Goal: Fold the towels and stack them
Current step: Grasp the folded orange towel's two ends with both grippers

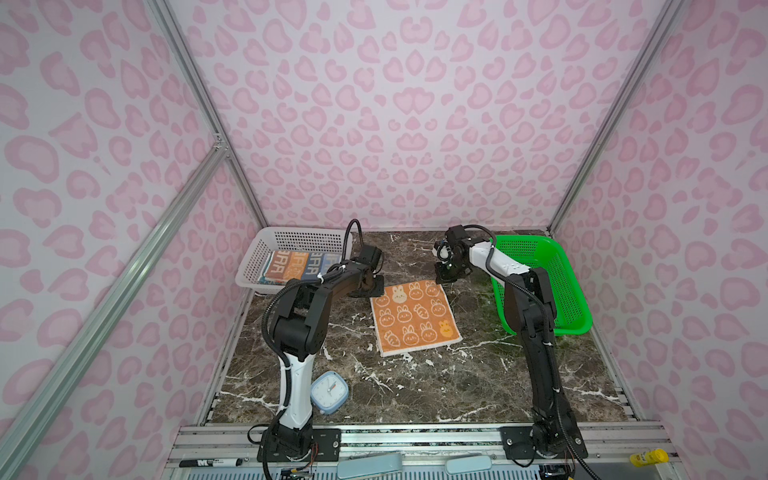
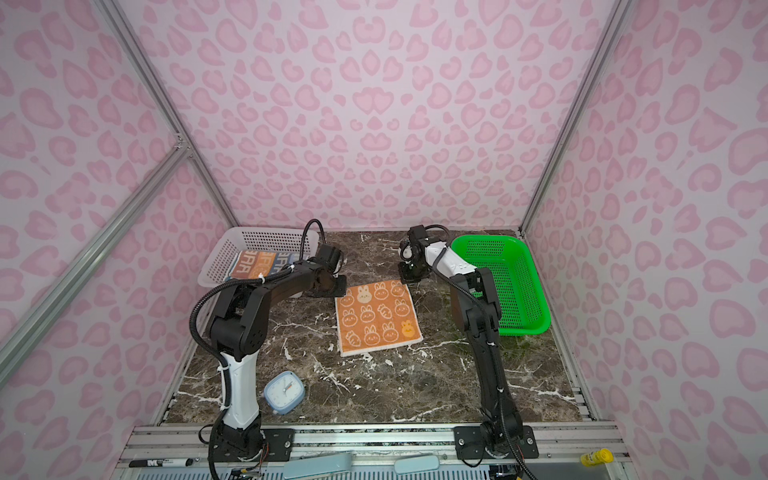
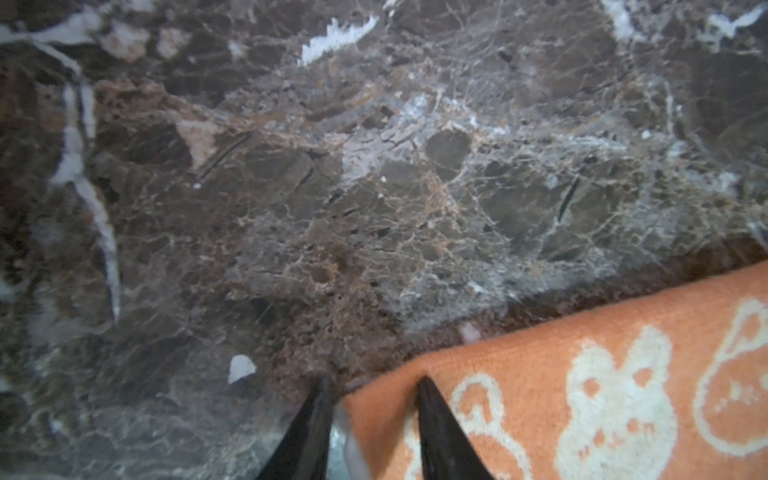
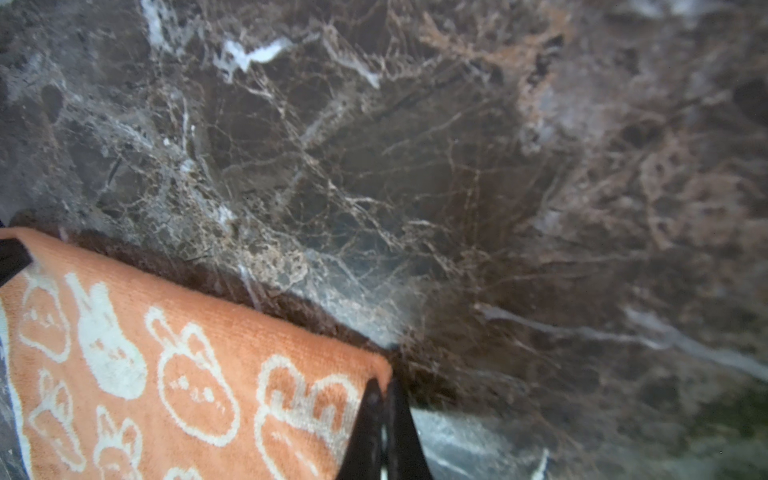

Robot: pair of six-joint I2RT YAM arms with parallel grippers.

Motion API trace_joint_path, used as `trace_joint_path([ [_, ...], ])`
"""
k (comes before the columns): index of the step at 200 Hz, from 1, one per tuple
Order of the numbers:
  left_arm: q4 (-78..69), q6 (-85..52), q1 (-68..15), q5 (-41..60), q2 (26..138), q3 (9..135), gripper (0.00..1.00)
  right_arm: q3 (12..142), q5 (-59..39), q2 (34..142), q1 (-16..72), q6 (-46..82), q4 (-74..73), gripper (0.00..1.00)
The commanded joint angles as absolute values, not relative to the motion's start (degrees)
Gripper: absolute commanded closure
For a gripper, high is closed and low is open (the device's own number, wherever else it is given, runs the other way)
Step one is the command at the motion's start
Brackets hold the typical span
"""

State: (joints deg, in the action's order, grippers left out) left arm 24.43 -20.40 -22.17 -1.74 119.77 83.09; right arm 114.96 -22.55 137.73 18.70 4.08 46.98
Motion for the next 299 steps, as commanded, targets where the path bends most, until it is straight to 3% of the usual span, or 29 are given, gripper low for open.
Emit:
trace_joint_path([
  [1,27.7,-20.4,-22.1,0.8,119.8,82.0,0.72,115.0,-21.7,137.7,18.9,3.9,49.5,1.0],
  [67,28.4,-18.3,-21.8,0.0,119.4,82.1,0.96,114.8,-23.9,136.3,17.3,6.0,48.6,1.0],
  [183,26.9,-15.9,-21.4,1.6,110.2,84.0,0.97,102.7,-26.6,123.6,15.7,11.8,42.9,1.0],
  [299,19.0,-21.4,-24.4,4.6,95.7,64.1,0.97,75.8,-28.0,107.5,16.4,16.4,33.8,1.0],
])
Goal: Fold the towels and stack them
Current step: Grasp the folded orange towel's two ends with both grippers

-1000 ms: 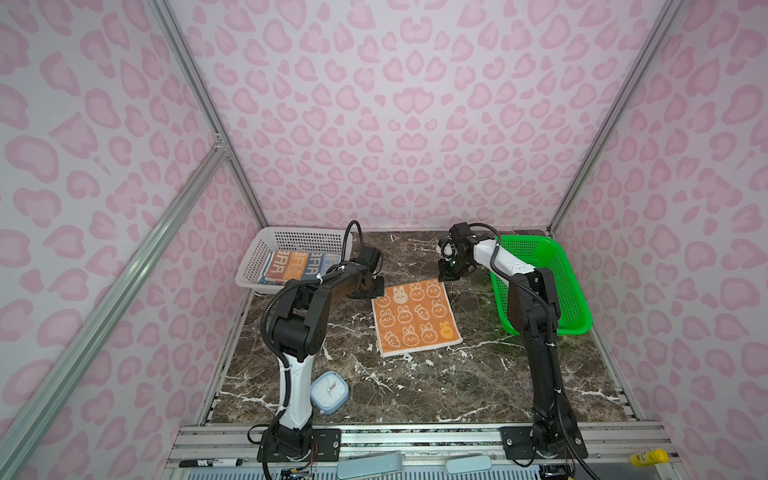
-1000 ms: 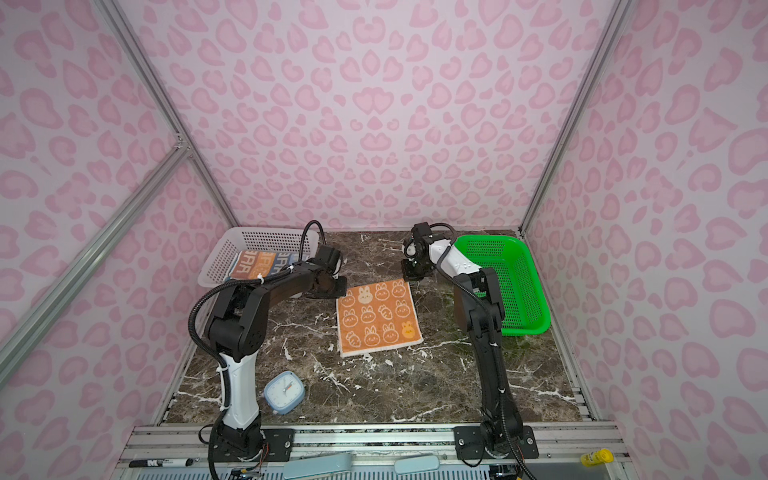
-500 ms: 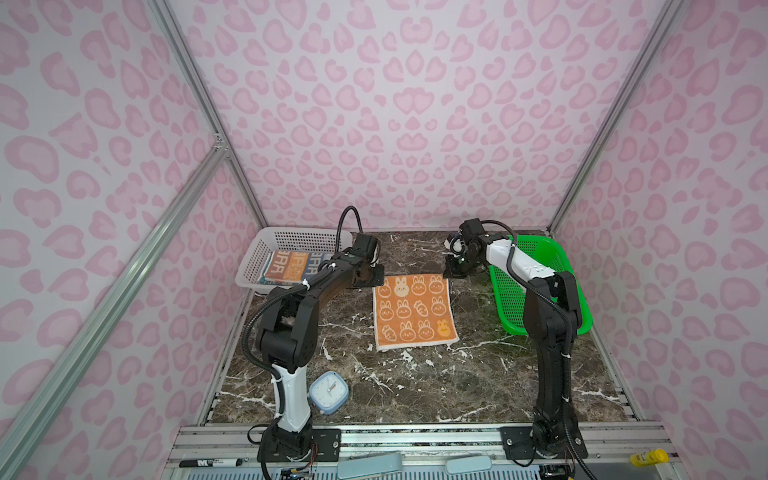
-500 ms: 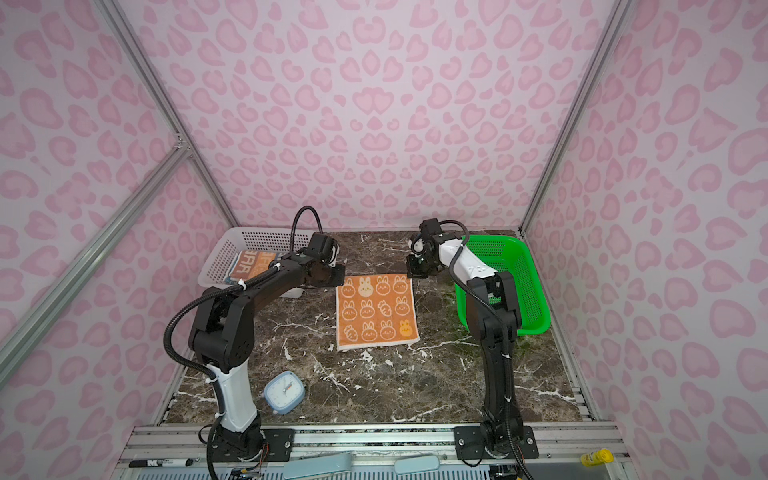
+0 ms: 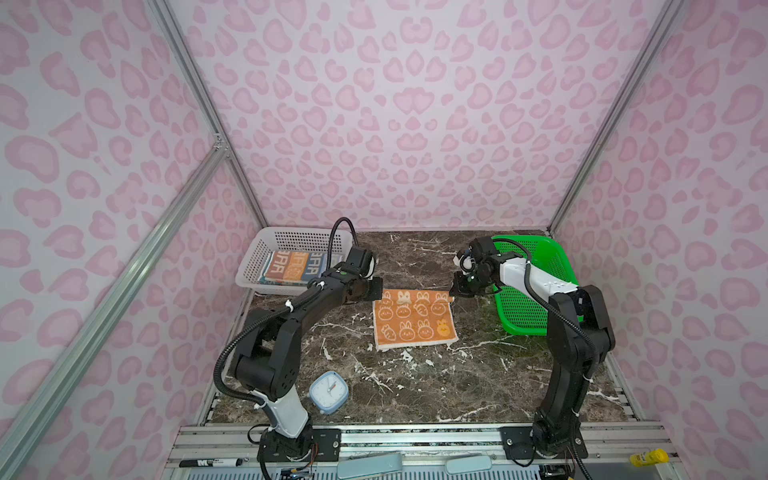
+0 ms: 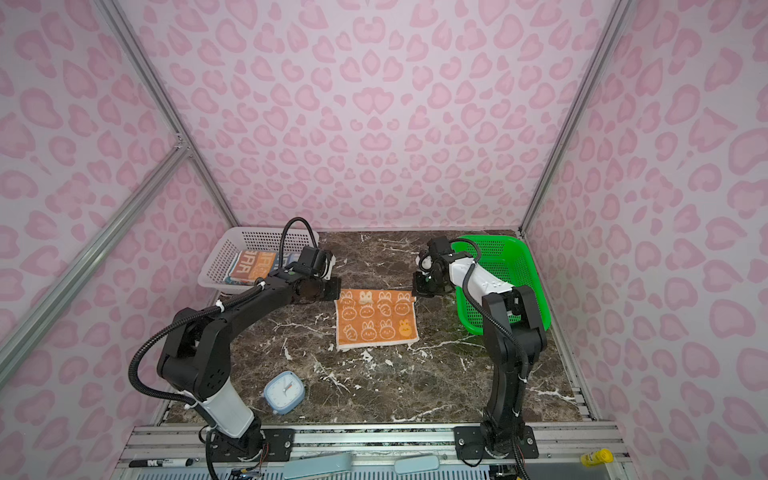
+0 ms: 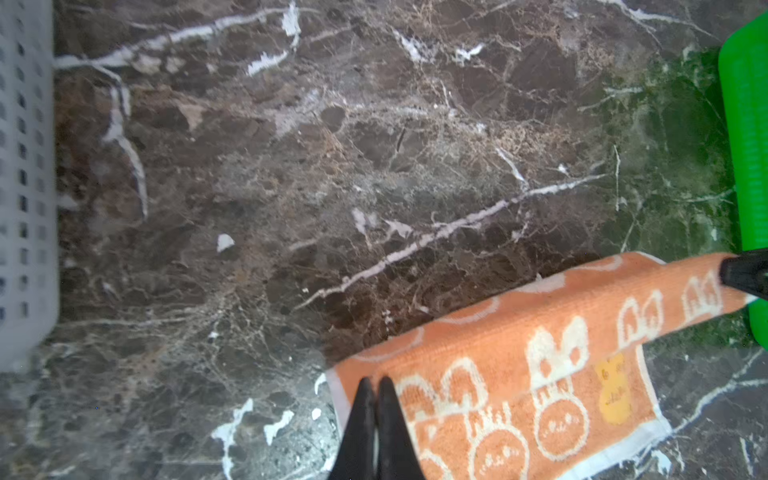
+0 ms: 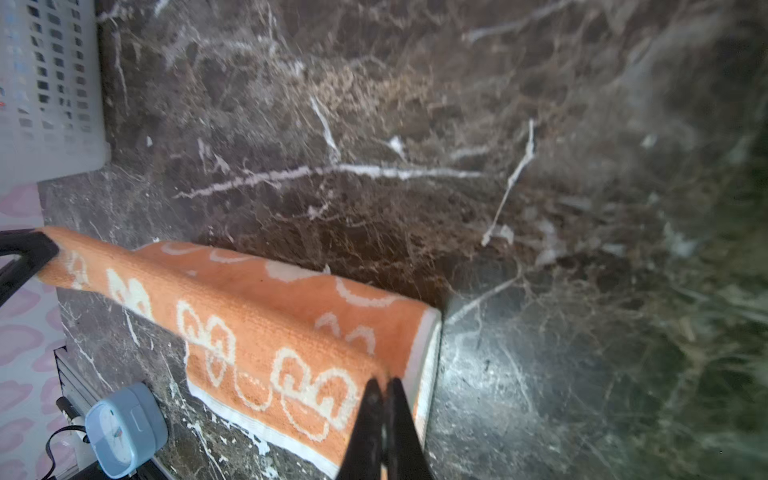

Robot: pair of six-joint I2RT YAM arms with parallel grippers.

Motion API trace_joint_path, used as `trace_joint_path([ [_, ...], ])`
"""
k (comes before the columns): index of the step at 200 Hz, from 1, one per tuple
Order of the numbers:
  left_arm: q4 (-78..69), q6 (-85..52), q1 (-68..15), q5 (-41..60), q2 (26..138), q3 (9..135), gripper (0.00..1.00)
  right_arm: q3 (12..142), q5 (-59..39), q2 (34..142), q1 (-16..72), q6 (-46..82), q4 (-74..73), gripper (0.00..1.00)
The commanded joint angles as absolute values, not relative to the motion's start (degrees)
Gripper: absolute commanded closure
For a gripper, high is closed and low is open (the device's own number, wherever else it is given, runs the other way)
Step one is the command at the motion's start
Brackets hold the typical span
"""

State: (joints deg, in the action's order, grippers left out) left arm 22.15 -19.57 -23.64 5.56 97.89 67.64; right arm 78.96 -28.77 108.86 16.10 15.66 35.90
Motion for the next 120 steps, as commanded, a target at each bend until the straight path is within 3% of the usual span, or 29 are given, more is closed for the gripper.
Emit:
trace_joint_path([
  [1,18.9,-21.4,-24.4,4.5,95.7,63.9,0.97,75.7,-28.0,107.4,16.5,16.4,33.7,1.0],
  [120,14.7,-26.7,-28.9,3.1,88.2,51.4,0.97,62.3,-24.8,99.1,19.4,18.4,30.2,1.0],
])
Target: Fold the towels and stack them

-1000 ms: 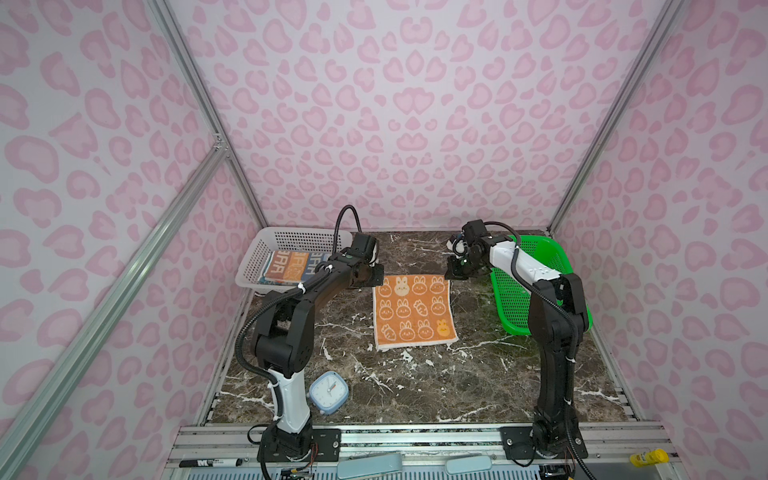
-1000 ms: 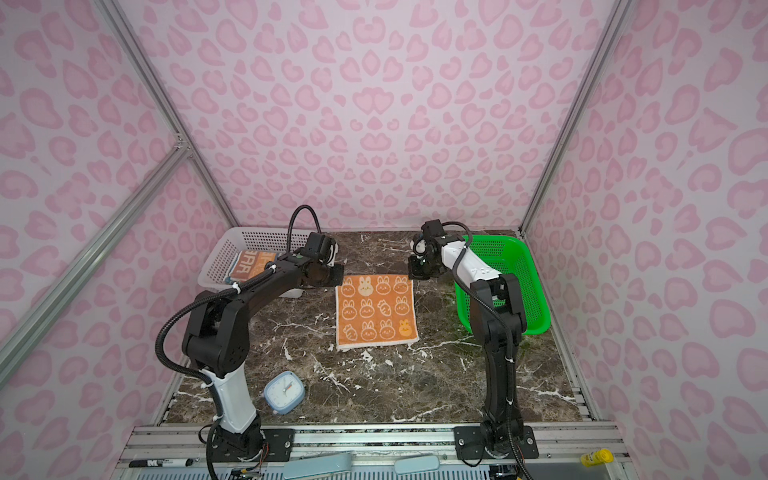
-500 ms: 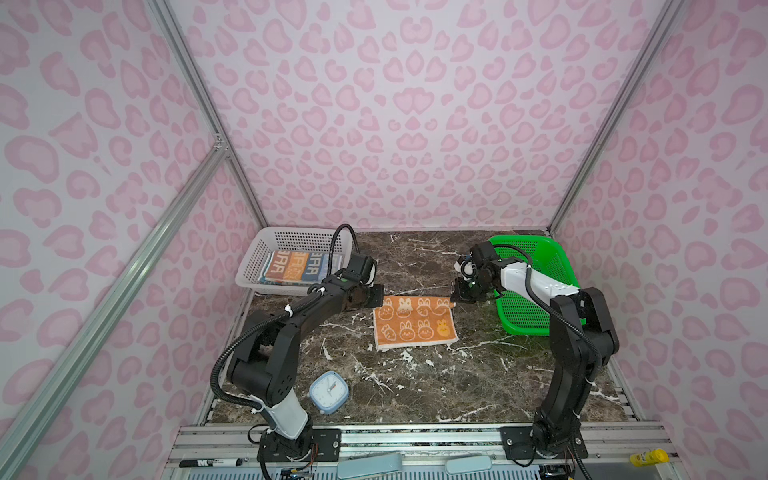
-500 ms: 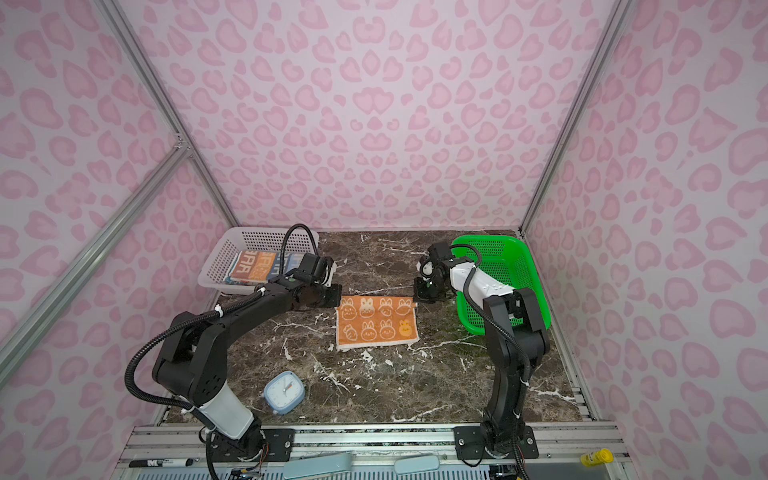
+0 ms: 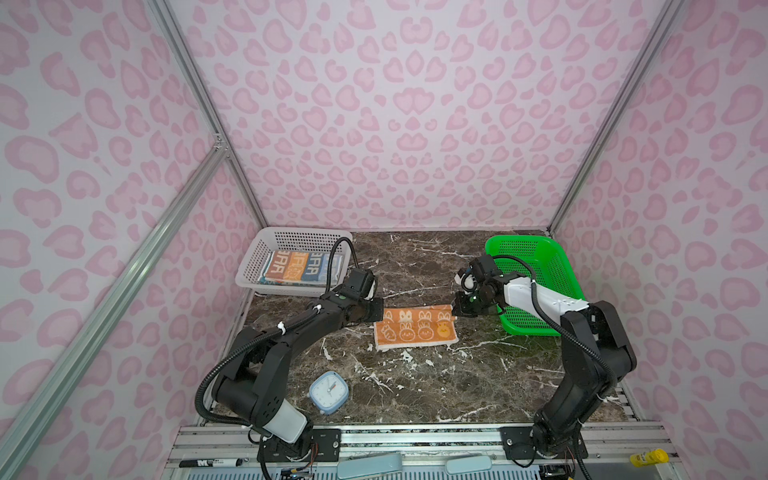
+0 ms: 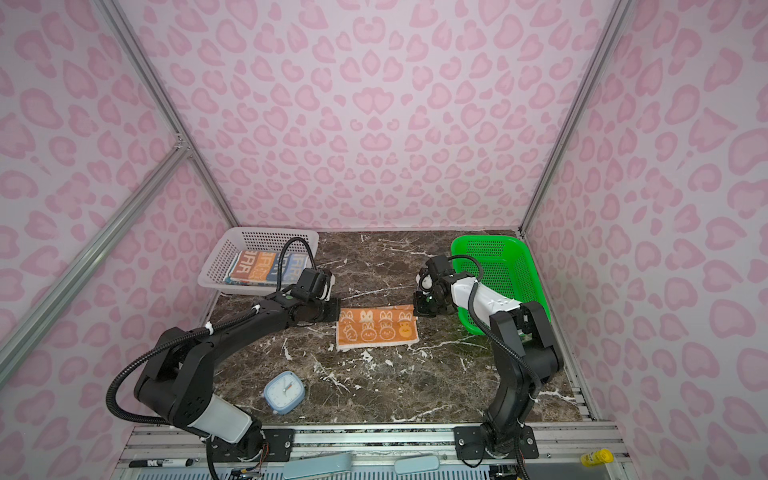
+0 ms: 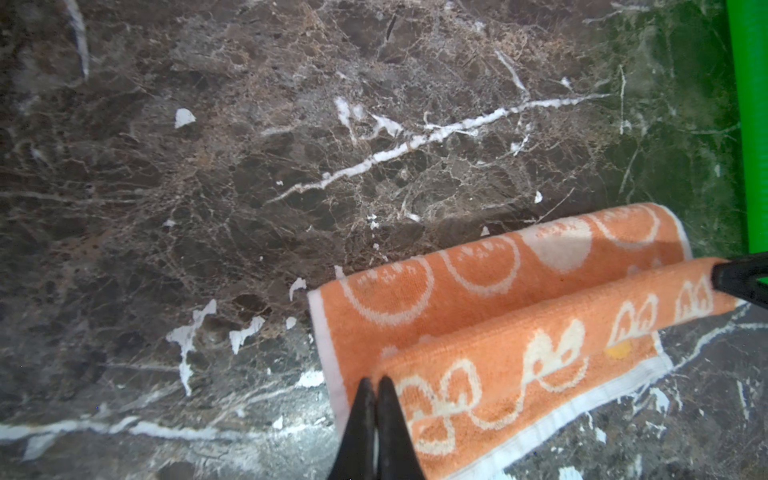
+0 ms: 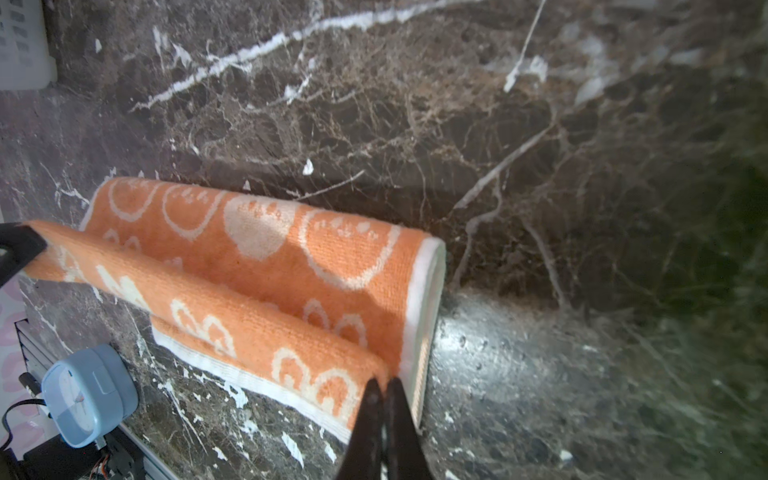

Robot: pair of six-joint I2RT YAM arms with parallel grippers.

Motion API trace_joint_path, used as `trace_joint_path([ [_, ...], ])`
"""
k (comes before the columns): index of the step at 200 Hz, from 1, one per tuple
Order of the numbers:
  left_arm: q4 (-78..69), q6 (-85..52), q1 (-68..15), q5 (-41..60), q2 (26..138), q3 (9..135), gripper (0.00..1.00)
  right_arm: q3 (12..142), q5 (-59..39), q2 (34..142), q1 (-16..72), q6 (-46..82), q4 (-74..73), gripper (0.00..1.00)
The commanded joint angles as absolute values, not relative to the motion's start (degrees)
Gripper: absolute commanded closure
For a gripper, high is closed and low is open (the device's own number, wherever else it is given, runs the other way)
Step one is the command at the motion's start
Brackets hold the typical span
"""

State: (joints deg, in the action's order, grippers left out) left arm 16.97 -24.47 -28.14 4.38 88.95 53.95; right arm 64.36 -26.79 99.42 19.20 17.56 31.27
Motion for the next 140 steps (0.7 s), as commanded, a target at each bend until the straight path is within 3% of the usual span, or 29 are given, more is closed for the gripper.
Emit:
trace_joint_path([
  [1,14.7,-26.7,-28.9,3.1,88.2,51.3,0.97,62.2,-24.8,99.1,19.4,18.4,30.1,1.0],
  [72,12.7,-27.2,-29.4,2.2,90.9,48.0,0.97,59.1,-24.5,100.5,20.0,19.2,27.8,1.0],
  [140,15.4,-27.4,-29.4,2.3,86.0,48.9,0.97,58.8,-23.2,95.1,20.1,18.8,30.4,1.0],
])
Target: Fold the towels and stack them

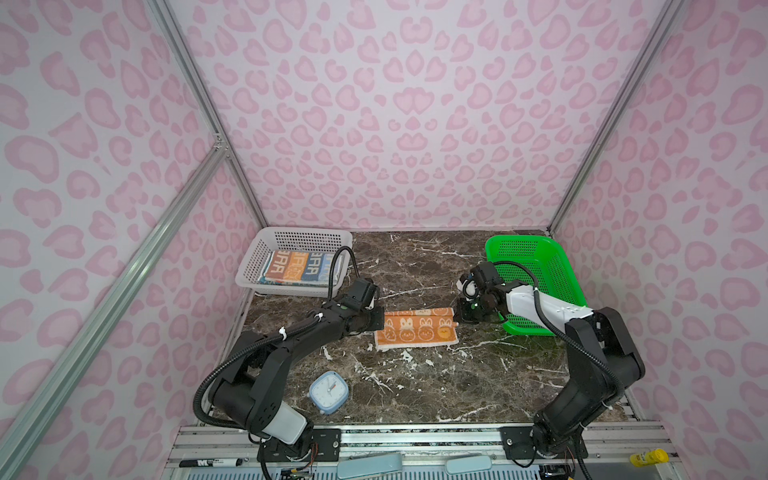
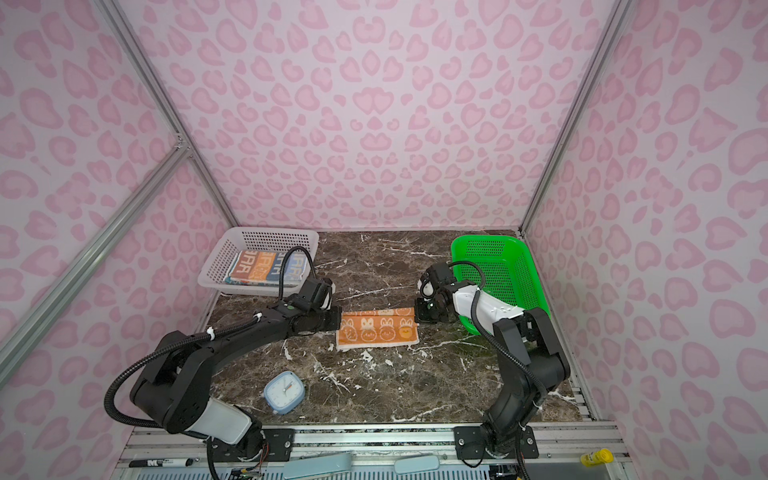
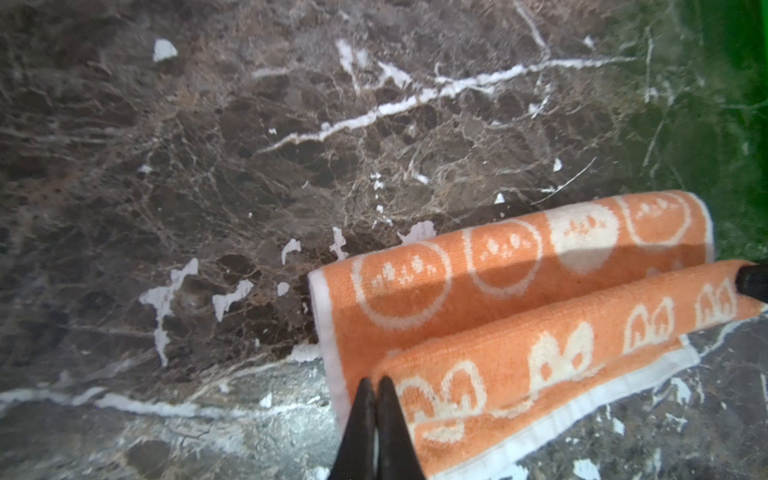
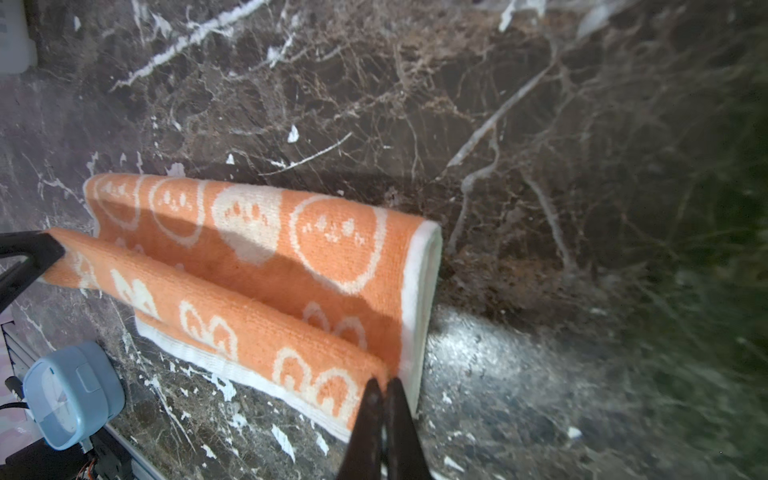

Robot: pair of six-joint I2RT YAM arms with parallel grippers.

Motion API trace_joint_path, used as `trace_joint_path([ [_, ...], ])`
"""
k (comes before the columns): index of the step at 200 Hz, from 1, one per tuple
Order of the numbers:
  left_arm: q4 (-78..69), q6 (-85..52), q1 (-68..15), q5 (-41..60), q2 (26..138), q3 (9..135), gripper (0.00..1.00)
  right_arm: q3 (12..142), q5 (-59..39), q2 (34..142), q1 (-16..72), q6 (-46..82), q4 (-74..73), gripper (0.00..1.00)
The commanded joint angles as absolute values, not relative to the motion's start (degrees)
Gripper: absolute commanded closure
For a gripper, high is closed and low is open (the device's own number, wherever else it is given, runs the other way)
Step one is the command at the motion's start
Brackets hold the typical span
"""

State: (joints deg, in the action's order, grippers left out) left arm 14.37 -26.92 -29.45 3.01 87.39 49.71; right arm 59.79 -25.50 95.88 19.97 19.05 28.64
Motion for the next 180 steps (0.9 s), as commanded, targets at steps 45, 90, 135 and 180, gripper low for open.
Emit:
trace_joint_path([
  [45,11.4,-29.0,-29.7,4.4,86.7,44.1,0.97,55.6,-23.0,96.2,20.6,19.2,28.3,1.0],
  [90,9.9,-29.2,-30.6,4.8,89.2,43.7,0.96,54.9,-23.1,97.7,20.7,19.4,27.2,1.0],
  [135,10.5,-28.7,-31.4,5.0,87.0,44.4,0.62,55.9,-23.9,96.4,21.0,19.5,27.5,0.7],
  [180,11.0,-30.2,-31.6,4.1,79.2,44.8,0.19,57.5,-26.3,90.8,22.7,20.9,27.6,0.29],
])
